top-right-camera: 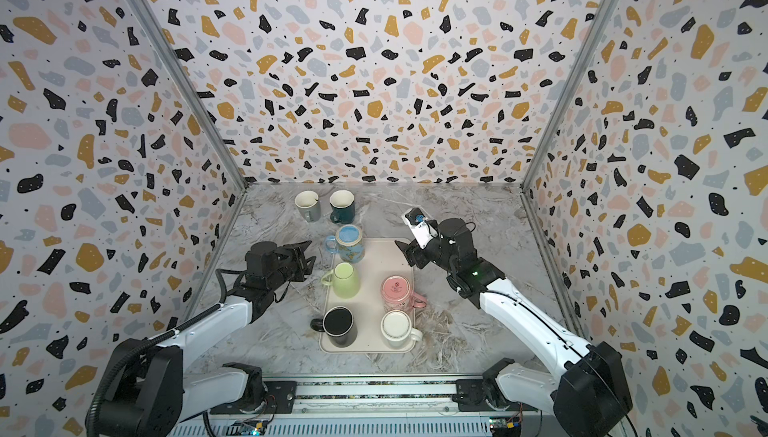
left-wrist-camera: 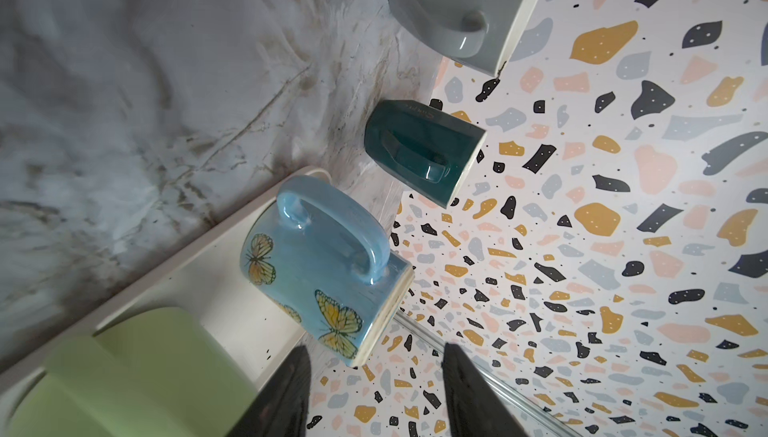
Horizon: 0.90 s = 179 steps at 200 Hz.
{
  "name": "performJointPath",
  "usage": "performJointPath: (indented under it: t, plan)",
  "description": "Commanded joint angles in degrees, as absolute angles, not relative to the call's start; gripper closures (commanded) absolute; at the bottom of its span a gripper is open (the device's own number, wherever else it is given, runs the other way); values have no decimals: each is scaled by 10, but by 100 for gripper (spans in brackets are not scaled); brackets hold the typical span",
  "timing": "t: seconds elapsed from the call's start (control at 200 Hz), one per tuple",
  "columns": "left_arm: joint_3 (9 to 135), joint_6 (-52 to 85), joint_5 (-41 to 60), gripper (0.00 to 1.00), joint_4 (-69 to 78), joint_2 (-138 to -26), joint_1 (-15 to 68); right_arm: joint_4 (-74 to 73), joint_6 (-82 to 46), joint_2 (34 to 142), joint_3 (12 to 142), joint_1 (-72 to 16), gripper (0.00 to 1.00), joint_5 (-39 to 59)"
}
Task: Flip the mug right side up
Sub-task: 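Raise and pull the left gripper back toward the blue butterfly mug, then grasp the blue butterfly mug on the tray with the left gripper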
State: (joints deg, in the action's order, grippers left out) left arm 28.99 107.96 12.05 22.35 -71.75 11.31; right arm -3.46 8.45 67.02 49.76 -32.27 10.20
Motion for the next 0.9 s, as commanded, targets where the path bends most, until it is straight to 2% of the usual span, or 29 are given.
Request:
performJointPath:
  t: [0.0, 0.3, 0.891]
  plan:
    - [317, 1110, 152, 49, 325, -762, 113, -36, 87, 677, 521, -324, 24, 88]
    - [326, 1140, 174, 51, 417, -869, 116, -33, 95, 712, 543, -320, 24, 78]
    - [359, 1188, 174, 56, 548, -1005, 127, -24, 103, 727, 546, -309, 24, 62]
